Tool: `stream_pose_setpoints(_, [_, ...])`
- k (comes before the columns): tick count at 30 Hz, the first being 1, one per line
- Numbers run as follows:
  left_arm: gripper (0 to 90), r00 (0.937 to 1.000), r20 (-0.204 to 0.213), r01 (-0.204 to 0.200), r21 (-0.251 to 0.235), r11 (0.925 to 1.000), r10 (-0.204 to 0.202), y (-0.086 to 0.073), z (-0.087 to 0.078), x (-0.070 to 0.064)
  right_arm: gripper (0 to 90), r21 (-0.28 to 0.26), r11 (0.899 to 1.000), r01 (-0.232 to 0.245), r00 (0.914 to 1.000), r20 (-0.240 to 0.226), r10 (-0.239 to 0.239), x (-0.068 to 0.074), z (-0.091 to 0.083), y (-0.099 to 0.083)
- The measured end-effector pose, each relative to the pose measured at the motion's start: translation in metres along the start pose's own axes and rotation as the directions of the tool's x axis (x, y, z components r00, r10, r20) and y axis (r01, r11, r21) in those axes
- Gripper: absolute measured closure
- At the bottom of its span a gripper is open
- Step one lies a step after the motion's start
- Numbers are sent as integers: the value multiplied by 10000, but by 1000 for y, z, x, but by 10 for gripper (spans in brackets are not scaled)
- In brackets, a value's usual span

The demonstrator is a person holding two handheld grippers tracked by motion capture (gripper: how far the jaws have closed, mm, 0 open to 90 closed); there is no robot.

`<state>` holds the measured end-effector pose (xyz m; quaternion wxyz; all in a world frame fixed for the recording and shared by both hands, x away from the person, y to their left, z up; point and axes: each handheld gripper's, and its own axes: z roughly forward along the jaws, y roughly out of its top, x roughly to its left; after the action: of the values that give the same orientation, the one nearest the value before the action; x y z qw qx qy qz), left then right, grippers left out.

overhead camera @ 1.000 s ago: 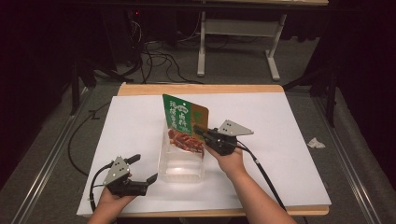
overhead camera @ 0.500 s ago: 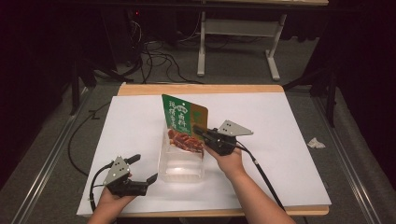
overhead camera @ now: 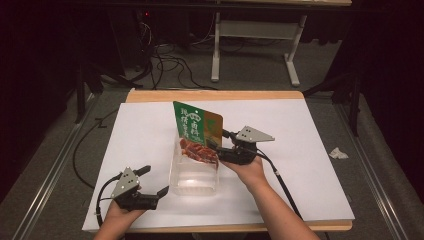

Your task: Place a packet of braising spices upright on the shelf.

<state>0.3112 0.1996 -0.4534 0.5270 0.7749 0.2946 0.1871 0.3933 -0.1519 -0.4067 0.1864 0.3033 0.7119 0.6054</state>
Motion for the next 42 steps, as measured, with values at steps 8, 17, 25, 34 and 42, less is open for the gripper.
stream_pose_setpoints(8, [70, 10000, 14, 76, -23, 10000, -76, -1, -1, 1, 153, 222, 9998, 19, 10000, 18, -20, 3, -10, 6])
stream_pose_setpoints(17, [69, 9992, 264, 297, -313, 9991, -289, -2, -5, 3, 120, 383, 9992, 149, 9992, 367, -163, 5, -41, 10])
stream_pose_setpoints(25, [69, 9987, 430, 297, -494, 9983, -276, 1, -7, 0, 104, 490, 9988, 53, 9921, 1247, -114, -3, -87, -2])
stream_pose_setpoints(34, [67, 9985, 470, 308, -464, 9984, -286, 4, -6, -2, 105, 979, 9939, -502, 9504, 3105, 174, -30, -169, -33])
stream_pose_setpoints(42, [68, 9978, 521, 427, -462, 9980, -403, 5, 0, -5, 117, 832, 9956, -433, 9023, 4312, 32, -35, -230, -62])
